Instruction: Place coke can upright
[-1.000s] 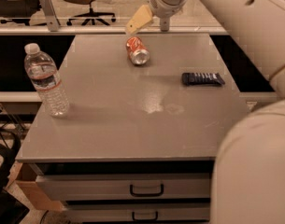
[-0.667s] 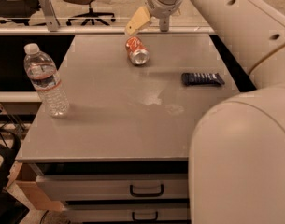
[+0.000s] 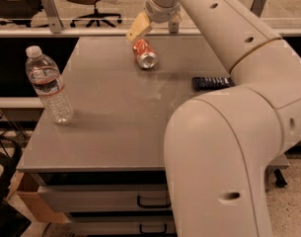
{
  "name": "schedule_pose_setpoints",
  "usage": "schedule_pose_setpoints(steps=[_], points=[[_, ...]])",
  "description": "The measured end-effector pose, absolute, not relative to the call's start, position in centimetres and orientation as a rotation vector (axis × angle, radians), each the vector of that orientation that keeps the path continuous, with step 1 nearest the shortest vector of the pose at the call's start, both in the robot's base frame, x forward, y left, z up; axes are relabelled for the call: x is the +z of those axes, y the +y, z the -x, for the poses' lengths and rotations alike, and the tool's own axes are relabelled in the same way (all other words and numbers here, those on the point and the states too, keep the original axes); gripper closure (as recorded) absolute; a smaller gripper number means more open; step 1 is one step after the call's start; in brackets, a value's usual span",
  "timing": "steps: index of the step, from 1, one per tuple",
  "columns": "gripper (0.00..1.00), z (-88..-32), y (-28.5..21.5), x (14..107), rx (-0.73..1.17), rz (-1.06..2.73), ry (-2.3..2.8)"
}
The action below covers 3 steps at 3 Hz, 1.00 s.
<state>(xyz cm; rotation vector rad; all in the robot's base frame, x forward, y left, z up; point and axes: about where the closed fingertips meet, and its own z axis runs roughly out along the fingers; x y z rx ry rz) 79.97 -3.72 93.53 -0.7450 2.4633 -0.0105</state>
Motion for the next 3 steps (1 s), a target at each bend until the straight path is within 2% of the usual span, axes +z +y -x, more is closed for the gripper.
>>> schedule_pose_setpoints(steps=[2, 3], points=[[0.00, -80.2, -2.2, 91.4, -0.001, 0.737, 2.552], [0.00, -80.3, -0.9, 89.7, -0.066, 0.661, 2.660]])
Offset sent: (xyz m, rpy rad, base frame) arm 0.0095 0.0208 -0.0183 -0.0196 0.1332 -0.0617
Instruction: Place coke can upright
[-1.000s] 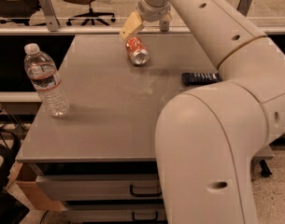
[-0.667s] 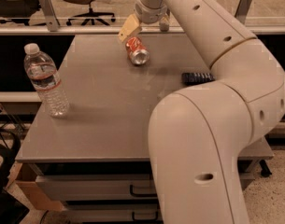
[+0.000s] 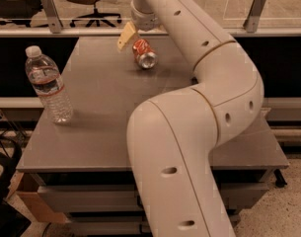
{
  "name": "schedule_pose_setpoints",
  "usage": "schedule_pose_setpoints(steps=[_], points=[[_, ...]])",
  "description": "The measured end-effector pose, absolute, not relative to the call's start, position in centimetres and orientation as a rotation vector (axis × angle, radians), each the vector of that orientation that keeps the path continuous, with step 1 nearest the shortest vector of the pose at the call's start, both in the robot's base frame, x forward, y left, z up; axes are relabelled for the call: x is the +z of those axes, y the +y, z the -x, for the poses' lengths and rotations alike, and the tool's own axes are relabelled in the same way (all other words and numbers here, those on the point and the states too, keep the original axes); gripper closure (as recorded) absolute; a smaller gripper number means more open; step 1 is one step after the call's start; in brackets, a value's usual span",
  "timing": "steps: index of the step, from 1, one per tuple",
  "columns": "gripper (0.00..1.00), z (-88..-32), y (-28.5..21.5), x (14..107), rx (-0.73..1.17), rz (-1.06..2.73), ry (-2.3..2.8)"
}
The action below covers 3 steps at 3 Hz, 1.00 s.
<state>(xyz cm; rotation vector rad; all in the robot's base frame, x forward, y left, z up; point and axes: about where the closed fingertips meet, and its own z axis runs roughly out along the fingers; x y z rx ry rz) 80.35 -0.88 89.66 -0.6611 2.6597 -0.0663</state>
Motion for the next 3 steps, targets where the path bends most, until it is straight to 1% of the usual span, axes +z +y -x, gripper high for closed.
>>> schedule_pose_setpoints(steps=[1, 3], points=[[0.00, -80.5, -0.4, 89.2, -0.091, 0.632, 2.691], [0.00, -80.5, -1.6, 87.6, -0.201, 0.530, 2.770]])
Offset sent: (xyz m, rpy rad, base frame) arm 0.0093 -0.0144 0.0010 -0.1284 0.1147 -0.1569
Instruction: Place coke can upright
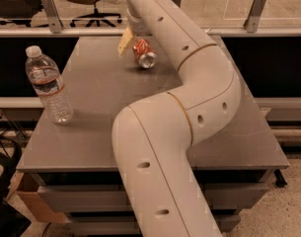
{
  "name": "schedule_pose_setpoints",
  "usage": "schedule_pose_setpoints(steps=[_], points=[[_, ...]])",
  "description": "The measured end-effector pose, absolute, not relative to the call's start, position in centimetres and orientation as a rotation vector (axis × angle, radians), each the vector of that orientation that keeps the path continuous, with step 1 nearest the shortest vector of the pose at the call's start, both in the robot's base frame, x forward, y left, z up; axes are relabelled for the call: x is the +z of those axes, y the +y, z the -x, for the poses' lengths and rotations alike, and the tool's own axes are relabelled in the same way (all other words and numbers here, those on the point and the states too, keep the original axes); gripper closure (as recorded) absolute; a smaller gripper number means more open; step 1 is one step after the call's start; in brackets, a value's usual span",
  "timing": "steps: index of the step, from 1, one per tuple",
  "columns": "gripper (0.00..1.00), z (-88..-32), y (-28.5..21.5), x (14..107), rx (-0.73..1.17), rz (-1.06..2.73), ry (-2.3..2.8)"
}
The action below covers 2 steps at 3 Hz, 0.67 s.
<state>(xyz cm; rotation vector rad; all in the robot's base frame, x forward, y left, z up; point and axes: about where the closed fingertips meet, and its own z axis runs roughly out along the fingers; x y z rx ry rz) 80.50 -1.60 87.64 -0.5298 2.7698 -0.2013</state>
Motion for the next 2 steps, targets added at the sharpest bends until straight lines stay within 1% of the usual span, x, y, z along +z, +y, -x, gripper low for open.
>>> schedule_pose_setpoints(steps=[2], points=[[0.00, -80.4, -0.8, 86.4, -0.170, 0.544, 2.791]])
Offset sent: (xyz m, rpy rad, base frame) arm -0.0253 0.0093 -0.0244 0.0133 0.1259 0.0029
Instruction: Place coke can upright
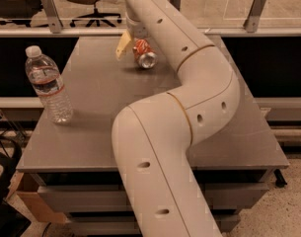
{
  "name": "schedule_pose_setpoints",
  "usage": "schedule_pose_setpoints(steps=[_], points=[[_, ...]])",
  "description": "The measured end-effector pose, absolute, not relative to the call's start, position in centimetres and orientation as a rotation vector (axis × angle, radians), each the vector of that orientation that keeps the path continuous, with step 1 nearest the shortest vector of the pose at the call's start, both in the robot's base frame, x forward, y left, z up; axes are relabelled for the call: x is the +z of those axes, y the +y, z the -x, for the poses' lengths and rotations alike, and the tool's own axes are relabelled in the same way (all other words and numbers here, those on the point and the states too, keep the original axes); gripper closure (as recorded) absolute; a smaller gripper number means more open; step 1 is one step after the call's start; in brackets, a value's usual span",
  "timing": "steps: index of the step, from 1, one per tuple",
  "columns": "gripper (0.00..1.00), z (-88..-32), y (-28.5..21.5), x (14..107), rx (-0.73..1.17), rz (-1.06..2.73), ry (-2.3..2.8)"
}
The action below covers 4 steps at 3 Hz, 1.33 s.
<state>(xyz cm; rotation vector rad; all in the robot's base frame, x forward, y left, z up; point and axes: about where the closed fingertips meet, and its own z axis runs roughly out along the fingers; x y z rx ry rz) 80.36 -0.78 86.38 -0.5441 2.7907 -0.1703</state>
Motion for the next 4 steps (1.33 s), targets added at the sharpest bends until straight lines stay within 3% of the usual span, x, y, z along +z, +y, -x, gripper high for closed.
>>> schedule_pose_setpoints(steps=[4], points=[[0.00, -80.2, -0.1, 85.0, -0.046, 0.509, 2.817]])
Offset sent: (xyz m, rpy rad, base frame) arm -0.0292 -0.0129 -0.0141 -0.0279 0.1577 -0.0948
